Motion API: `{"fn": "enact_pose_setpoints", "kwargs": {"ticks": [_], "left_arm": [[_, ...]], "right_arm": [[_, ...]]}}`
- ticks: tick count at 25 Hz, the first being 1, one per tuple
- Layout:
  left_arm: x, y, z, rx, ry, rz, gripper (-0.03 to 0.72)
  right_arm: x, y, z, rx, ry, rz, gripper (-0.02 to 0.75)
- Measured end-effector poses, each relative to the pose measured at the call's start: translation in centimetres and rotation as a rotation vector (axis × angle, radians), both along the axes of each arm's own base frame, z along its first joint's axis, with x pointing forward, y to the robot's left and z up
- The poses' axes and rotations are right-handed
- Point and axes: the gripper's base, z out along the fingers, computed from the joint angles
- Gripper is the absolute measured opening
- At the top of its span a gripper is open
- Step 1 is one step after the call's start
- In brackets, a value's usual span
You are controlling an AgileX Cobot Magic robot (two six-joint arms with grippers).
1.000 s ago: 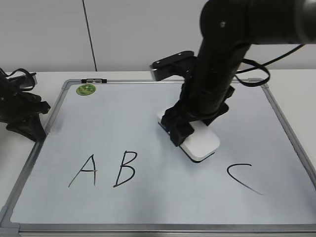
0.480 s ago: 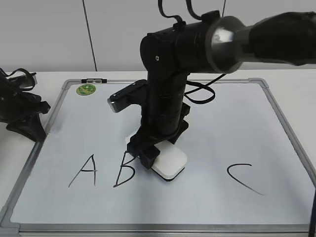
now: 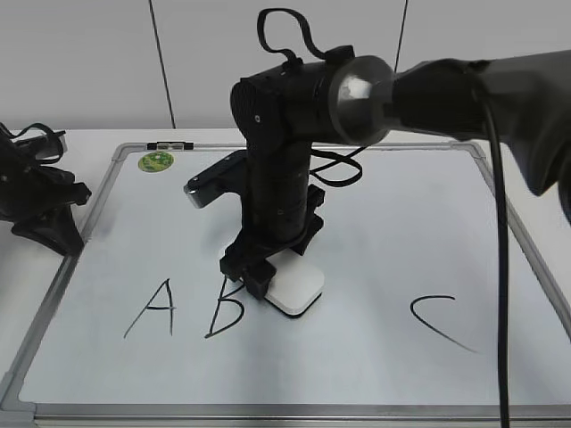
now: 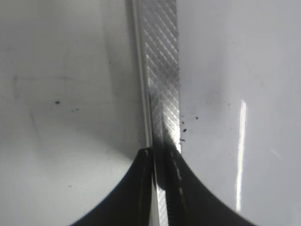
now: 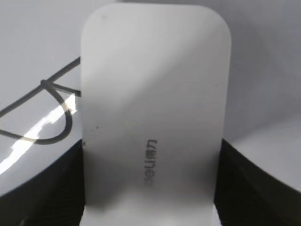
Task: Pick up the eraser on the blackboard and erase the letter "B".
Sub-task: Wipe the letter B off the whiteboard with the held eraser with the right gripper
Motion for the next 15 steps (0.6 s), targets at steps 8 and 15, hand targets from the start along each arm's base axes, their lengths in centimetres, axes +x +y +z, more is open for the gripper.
{"fn": "enact_pose_setpoints", "kwargs": {"ticks": [8, 15], "left_arm": [[0.02, -0.01, 0.0, -0.001, -0.002, 0.002, 0.035], [0.02, -0.01, 0.0, -0.001, -0.002, 0.002, 0.035]], "right_arm": [[0.16, 0.11, -0.7, -0.018, 0.018, 0.005, 0.54], [-0.13, 0.25, -0.61, -0.034, 0.029, 0.015, 0.54]]}}
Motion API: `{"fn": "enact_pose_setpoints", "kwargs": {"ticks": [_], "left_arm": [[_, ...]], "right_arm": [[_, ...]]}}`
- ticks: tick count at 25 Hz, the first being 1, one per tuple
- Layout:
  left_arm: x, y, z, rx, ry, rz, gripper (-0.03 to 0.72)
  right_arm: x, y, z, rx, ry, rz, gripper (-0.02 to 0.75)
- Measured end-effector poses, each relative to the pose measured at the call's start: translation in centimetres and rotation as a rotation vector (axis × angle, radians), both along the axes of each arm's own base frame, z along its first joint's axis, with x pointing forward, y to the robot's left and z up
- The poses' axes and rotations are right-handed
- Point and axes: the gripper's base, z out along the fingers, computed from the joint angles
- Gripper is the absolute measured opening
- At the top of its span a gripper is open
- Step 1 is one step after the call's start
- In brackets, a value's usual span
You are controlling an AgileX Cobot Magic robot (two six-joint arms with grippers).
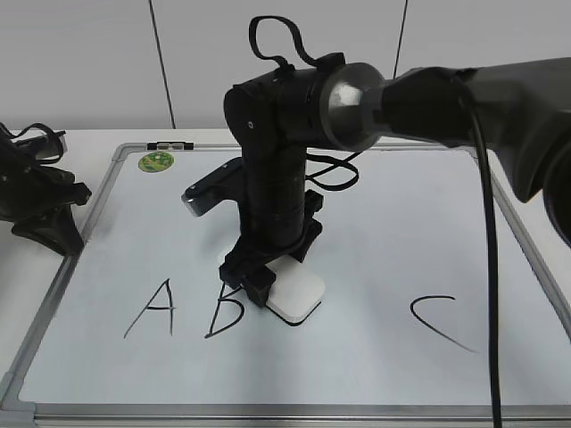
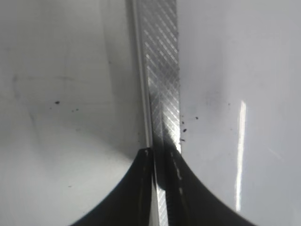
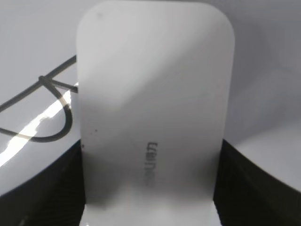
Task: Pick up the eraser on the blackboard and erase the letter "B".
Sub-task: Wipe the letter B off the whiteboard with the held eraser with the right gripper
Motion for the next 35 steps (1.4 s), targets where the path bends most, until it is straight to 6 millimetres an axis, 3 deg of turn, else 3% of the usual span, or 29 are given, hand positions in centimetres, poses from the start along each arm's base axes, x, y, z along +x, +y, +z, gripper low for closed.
{"fn": "enact_pose_setpoints", "kwargs": {"ticks": [7, 17, 26, 35], "left_arm": [[0.0, 0.0, 0.0, 0.0, 0.0, 0.0, 0.035], [0.0, 0.0, 0.0, -0.002, 0.0, 0.001, 0.035], [0.1, 0.0, 0.0, -0.005, -0.007, 0.007, 0.035], [0.1, 0.0, 0.0, -0.006, -0.009, 0.009, 0.035]], "right_arm": [[-1.3, 1.2, -0.1, -0.029, 0.015, 0.044, 0.54], [-4.6, 4.4, -0.1, -0.034, 0.023, 0.143, 0.54], [-4.0, 3.9, -0.1, -0.073, -0.01, 0.15, 0.54], [-1.6, 1.3, 0.0, -0.123, -0.053, 0.078, 0.54]]}}
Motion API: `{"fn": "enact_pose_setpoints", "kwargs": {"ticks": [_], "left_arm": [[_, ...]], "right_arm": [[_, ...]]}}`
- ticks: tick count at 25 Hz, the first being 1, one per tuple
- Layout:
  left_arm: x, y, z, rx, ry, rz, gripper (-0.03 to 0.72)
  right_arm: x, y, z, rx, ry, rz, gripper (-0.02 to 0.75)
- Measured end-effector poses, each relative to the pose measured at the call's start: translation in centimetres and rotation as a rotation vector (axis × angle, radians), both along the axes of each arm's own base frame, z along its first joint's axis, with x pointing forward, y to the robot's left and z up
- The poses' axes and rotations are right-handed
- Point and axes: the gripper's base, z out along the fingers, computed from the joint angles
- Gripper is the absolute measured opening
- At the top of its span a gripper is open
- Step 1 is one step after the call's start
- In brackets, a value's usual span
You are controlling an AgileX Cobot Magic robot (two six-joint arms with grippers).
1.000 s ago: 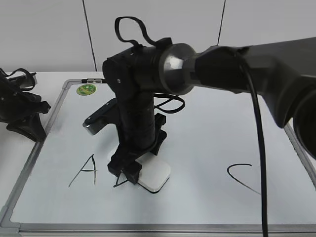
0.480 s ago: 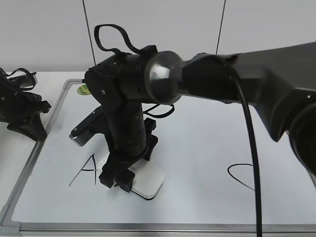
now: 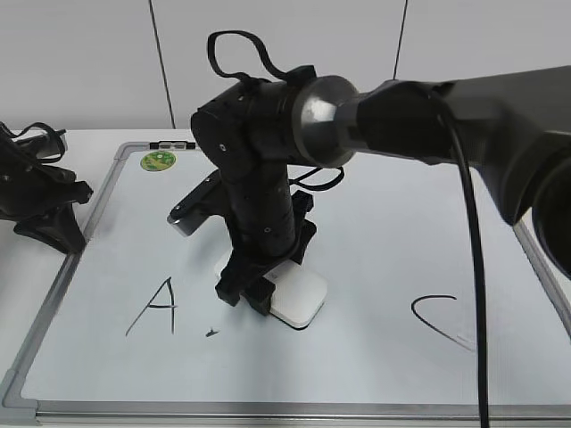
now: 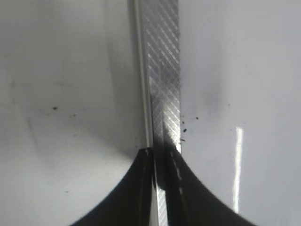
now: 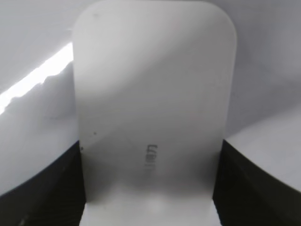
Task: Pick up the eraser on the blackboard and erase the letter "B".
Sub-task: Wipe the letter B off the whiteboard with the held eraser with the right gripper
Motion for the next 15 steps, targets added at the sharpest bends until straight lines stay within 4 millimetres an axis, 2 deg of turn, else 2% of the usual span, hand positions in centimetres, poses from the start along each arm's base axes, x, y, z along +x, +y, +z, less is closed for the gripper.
{"fn": "enact_pose_setpoints", "kwargs": {"ticks": [7, 15], "left_arm": [[0.0, 0.0, 0.0, 0.0, 0.0, 0.0, 0.035], [0.0, 0.0, 0.0, 0.006, 0.004, -0.006, 0.035]], "right_arm": [[-0.1, 0.1, 0.0, 0.001, 0.001, -0.006, 0.54], [-2.0, 2.1, 0.0, 0.006, 0.006, 0.048, 0.54]]}}
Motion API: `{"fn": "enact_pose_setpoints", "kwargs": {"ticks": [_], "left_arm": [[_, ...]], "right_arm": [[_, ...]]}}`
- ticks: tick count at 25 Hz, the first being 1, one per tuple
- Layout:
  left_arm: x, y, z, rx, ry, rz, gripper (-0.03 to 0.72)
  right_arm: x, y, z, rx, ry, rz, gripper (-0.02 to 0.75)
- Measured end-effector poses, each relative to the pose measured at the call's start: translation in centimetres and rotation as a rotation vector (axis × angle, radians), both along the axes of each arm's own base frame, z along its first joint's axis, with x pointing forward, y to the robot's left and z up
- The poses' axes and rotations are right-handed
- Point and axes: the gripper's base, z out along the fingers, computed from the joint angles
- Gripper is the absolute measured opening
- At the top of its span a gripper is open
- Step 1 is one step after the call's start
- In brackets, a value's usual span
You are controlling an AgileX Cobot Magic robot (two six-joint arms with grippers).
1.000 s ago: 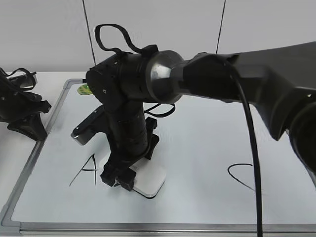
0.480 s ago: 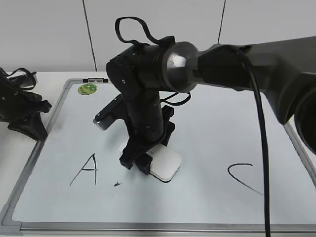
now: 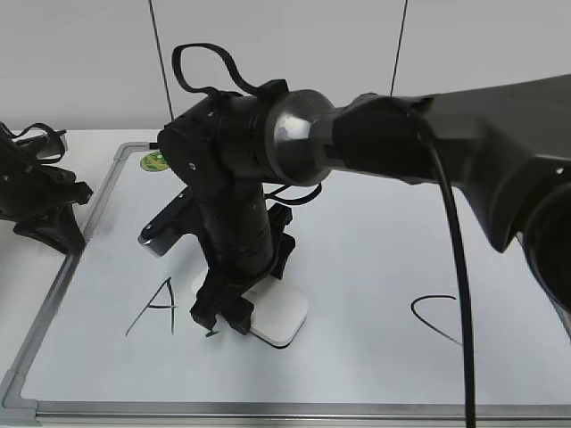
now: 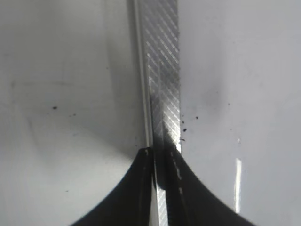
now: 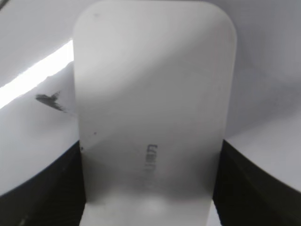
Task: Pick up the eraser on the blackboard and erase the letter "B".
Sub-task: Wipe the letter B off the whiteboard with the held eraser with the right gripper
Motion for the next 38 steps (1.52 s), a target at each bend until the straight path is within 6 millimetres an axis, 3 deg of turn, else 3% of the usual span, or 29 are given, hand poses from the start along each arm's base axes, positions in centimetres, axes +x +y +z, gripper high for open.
{"fn": "enact_pose_setpoints", "kwargs": {"ticks": [10, 21, 38], "left_arm": [[0.0, 0.3, 0.0, 0.003, 0.005, 0.006, 0.035], [-0.1, 0.5, 0.0, 0.003, 0.008, 0.009, 0.034], [-0.1, 0.4, 0.0, 0.002, 0.009, 0.009, 0.035]], "right_arm": [[-0.6, 0.3, 0.4, 0.023, 0.019, -0.002, 0.54], [-2.4, -1.4, 0.8, -0.006, 0.063, -0.012, 0.54], [-1.8, -1.1, 0.5, 0.022, 0.003, 0.003, 0.54]]}}
